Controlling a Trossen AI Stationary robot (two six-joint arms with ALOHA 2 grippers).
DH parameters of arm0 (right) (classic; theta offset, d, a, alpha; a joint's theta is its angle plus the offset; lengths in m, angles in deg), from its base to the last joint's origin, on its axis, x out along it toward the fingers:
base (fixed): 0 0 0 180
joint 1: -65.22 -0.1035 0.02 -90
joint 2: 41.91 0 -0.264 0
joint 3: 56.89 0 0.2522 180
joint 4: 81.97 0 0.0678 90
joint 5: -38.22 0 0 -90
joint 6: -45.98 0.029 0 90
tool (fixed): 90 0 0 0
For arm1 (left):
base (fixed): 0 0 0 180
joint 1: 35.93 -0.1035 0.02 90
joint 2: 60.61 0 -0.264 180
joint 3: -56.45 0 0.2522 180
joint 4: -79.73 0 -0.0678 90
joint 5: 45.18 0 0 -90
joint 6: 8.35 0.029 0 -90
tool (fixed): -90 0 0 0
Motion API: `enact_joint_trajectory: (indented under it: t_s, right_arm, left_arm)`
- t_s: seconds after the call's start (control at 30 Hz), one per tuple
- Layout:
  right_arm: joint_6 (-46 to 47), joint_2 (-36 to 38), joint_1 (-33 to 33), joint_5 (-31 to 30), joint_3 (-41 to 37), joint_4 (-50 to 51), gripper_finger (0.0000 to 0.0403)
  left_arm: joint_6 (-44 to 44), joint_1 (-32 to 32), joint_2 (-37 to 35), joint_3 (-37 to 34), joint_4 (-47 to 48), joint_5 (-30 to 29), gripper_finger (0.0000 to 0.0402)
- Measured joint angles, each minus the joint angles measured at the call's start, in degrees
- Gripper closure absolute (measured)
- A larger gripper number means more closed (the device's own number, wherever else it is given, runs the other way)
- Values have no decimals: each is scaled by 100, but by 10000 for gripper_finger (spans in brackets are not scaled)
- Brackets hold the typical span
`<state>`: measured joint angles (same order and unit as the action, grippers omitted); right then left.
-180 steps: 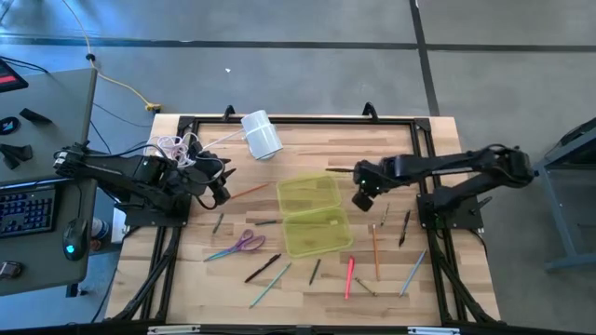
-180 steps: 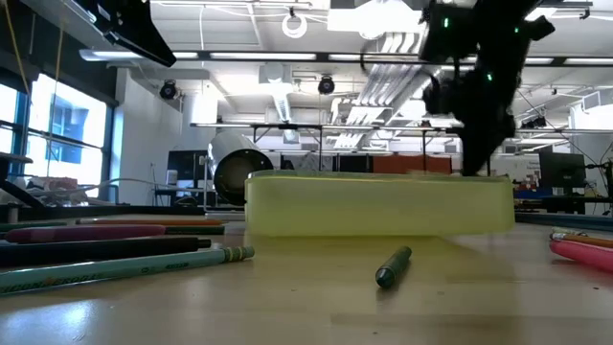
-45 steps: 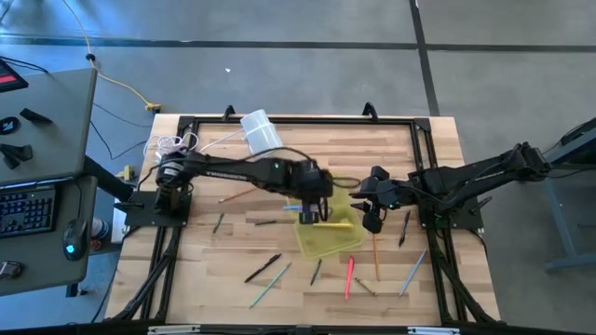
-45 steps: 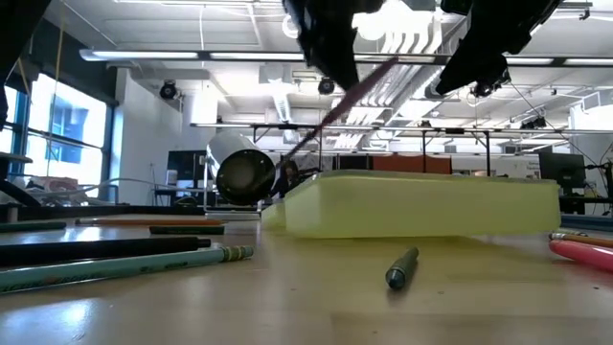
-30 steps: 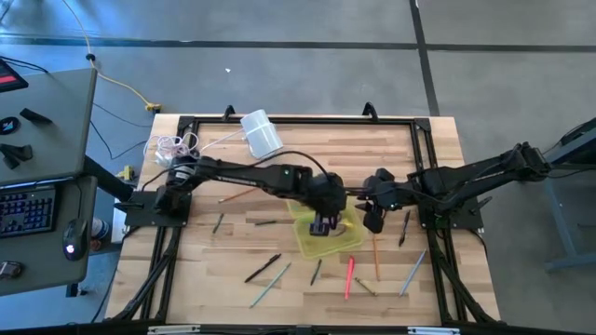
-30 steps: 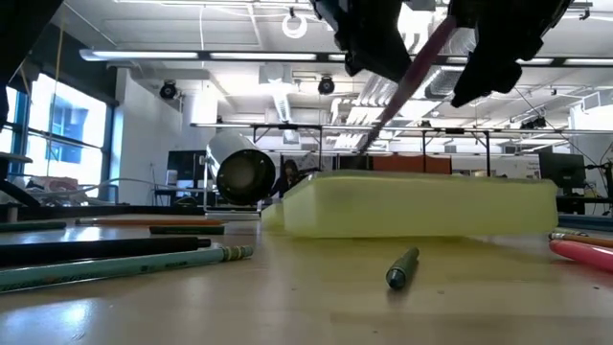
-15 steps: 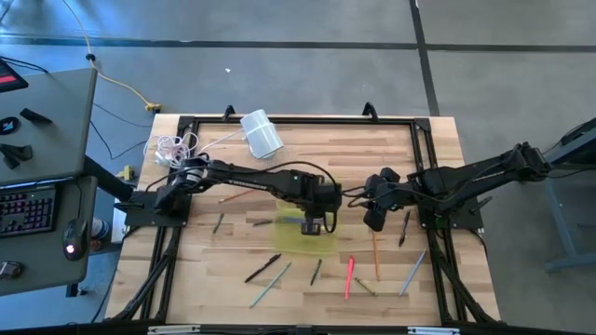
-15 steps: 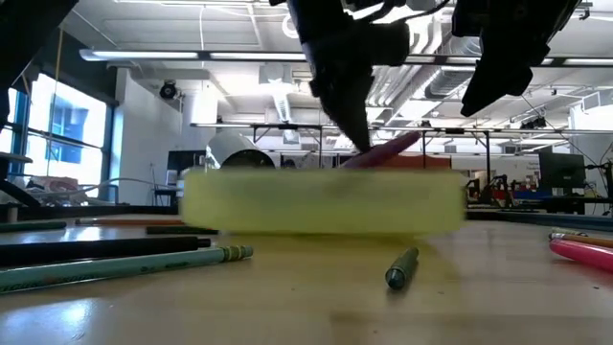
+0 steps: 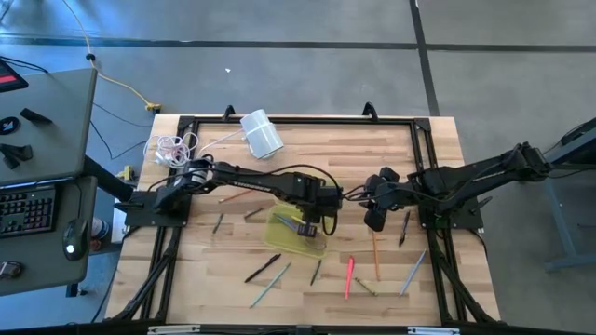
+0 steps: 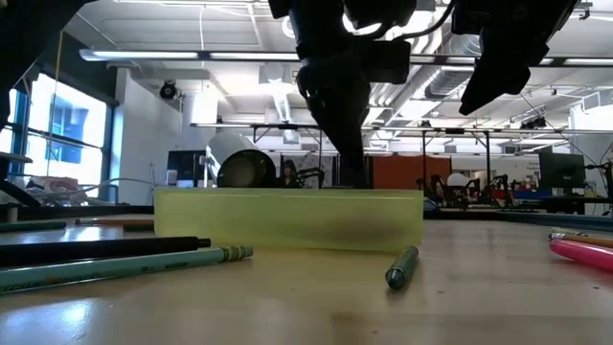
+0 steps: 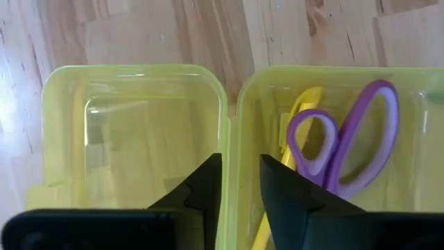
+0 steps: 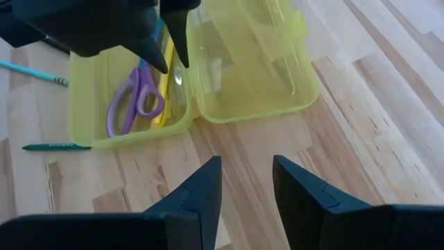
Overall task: Pick & place school supplies into a supply box
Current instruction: Put the top orange pencil into the supply box
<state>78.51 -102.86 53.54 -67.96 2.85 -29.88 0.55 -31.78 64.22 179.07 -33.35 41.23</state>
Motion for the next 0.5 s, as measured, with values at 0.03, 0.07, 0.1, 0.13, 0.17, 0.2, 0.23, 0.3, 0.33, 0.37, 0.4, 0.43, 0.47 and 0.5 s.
enact_joint_trajectory:
  t_s: [0.03, 0.07, 0.1, 0.13, 0.17, 0.2, 0.23, 0.3, 0.33, 0.37, 0.4, 0.43, 0.47, 0.5]
  right_arm:
    - [0, 0, 0, 0, 0, 0, 290]
    - [0, 0, 0, 0, 0, 0, 290]
    - [-2, 0, 0, 0, 0, -2, 290]
    - [0, 0, 0, 0, 0, -2, 290]
    - [-6, 0, 0, 0, 0, 0, 290]
    - [-29, 0, 0, 0, 0, -2, 290]
    - [-50, 0, 0, 0, 0, -4, 290]
    - [-59, 0, 0, 1, 0, -4, 290]
    - [-59, 0, 0, 2, 0, -4, 290]
    - [-61, 0, 0, 2, 0, -4, 290]
    - [-61, 0, 0, 2, 0, -4, 290]
    - [-61, 0, 0, 0, 0, -7, 290]
    - [-61, 0, 0, 0, 0, -9, 290]
    - [-61, 0, 0, 2, 0, -9, 290]
  left_arm:
    - [1, 0, 0, 0, 0, 0, 264]
    - [-3, 2, 0, 0, -3, 0, 261]
    - [-8, 2, 0, 10, 5, 0, 259]
    - [-10, 2, 0, 45, 50, 0, 258]
    - [-10, 2, 0, 101, 140, -1, 257]
    - [-10, 2, 0, 169, 226, -3, 257]
    - [-10, 2, 0, 255, 295, -3, 258]
    - [-12, 0, 0, 417, 579, -10, 263]
    - [-13, 1, 0, 544, 840, -17, 266]
    - [-28, 2, 4, 707, 1152, -18, 271]
    - [-64, 2, 4, 909, 1509, -14, 275]
    - [-84, 1, 2, 1128, 1924, -14, 280]
    - [-136, -3, -6, 1332, 2347, -30, 285]
    - [-246, -3, -7, 1530, 2762, -95, 290]
